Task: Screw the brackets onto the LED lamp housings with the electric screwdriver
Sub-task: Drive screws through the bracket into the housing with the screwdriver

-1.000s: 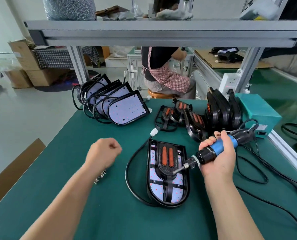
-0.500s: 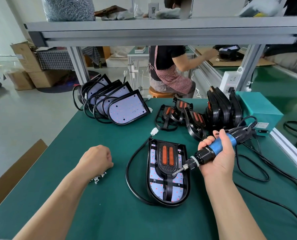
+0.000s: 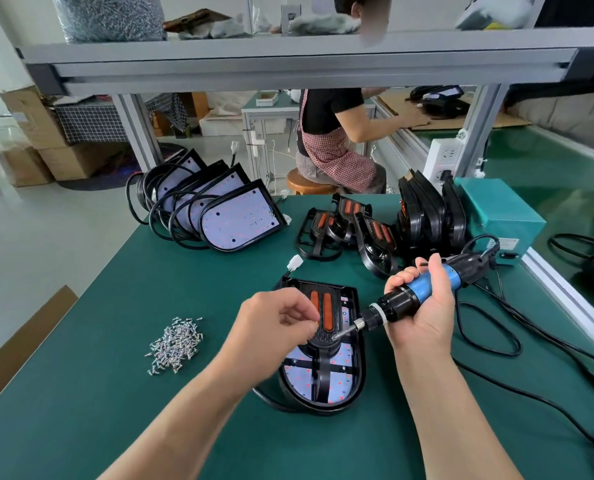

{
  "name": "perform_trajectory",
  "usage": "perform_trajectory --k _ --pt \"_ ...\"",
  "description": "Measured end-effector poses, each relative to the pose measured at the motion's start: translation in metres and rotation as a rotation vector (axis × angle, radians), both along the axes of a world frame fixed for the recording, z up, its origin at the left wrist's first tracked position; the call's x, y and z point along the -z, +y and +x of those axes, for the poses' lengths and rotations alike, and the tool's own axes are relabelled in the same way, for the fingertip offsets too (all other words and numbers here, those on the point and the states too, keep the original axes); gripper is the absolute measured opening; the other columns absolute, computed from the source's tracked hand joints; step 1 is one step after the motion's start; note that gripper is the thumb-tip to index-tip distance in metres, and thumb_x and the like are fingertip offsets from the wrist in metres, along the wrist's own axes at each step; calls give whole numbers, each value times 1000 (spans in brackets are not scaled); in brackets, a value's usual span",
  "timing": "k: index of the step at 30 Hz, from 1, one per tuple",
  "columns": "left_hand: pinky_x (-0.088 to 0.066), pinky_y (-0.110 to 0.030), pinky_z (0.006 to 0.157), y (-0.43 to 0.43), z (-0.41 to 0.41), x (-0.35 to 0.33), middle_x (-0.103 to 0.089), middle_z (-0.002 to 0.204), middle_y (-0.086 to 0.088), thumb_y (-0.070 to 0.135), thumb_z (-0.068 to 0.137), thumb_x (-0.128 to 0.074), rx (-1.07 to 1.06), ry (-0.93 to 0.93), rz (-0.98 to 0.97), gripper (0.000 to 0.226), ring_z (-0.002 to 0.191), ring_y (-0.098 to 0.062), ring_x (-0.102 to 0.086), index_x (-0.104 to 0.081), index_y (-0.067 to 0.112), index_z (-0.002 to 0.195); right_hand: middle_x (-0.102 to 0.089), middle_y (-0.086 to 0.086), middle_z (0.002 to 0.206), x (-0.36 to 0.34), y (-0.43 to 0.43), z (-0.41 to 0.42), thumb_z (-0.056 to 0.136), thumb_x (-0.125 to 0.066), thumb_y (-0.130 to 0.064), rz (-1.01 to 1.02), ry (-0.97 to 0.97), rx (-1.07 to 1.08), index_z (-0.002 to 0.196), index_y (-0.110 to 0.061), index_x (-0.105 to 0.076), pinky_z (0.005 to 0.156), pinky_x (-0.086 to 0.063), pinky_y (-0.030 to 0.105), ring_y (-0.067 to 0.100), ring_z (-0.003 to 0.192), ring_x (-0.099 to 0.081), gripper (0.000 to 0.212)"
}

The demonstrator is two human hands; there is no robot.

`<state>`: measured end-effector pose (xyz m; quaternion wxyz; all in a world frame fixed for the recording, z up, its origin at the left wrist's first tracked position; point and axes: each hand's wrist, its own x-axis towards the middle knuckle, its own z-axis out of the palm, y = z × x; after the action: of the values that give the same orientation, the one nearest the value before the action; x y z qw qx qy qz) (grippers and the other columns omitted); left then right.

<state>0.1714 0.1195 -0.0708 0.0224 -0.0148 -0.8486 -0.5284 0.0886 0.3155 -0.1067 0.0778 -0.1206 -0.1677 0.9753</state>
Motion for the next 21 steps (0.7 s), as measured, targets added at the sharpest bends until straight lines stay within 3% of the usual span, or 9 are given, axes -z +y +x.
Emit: perform_trajectory --k 5,17,21 --pt "-52 -18 69 20 1 5 -68 68 12 -3 80 -74 0 29 22 24 67 -5 -61 -73 21 75 -56 -5 71 -3 6 0 92 -74 -26 -66 -35 64 91 -13 -56 59 -51 18 6 60 -55 22" --pt "-52 -18 67 30 2 10 -66 65 13 -6 80 -73 -28 15 53 27 64 -5 -61 -71 21 75 -58 -7 70 -4 6 1 91 -76 -25 -45 -54 80 96 -14 -57 59 -52 19 6 59 -55 22" --pt "-49 -12 63 35 6 12 -67 66 10 -4 80 -73 -88 65 45 30 61 -2 -59 -69 25 71 -58 -6 68 -4 6 2 91 -76 -25 -32 -52 93 95 -14 -56 58 -52 20 7 57 -56 23"
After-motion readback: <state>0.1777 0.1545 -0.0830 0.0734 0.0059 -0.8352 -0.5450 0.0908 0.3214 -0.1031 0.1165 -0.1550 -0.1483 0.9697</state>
